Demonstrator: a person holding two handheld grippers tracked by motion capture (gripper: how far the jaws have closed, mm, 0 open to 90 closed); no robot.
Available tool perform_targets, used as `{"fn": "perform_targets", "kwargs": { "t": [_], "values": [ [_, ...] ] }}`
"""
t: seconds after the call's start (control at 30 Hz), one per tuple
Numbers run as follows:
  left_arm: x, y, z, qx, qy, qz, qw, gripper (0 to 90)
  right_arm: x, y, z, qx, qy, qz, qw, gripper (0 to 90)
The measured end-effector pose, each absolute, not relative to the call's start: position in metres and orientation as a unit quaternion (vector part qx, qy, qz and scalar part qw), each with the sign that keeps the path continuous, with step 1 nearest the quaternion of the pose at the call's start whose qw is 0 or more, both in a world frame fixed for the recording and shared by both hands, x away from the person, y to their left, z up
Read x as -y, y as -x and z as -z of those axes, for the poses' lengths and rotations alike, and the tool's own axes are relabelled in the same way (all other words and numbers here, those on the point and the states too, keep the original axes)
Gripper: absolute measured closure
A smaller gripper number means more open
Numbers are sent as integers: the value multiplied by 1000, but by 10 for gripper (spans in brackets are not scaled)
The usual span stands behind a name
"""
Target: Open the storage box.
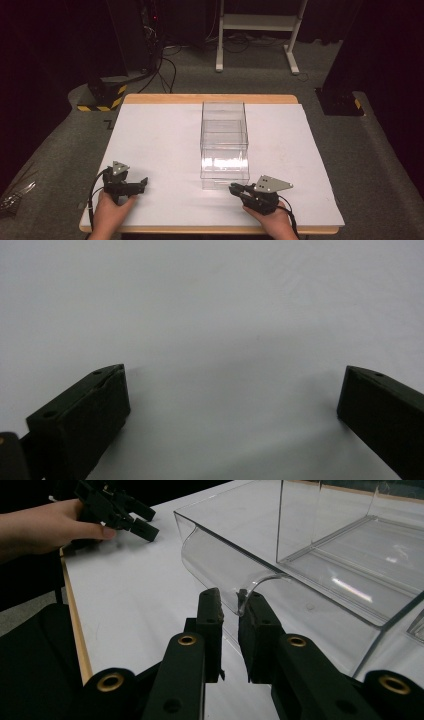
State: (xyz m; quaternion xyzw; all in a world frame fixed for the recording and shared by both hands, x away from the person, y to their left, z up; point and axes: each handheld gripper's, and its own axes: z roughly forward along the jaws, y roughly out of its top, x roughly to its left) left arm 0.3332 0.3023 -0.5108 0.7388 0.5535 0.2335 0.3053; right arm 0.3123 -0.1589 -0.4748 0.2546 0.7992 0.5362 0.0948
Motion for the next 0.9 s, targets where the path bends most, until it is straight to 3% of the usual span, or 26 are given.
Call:
{"fn": "perform_targets", "kwargs": {
  "t": [0.9],
  "values": [
    [-302, -333, 511, -554, -739, -234, 306, 5, 166, -295, 480, -791, -244, -555, 89, 799]
  ]
}}
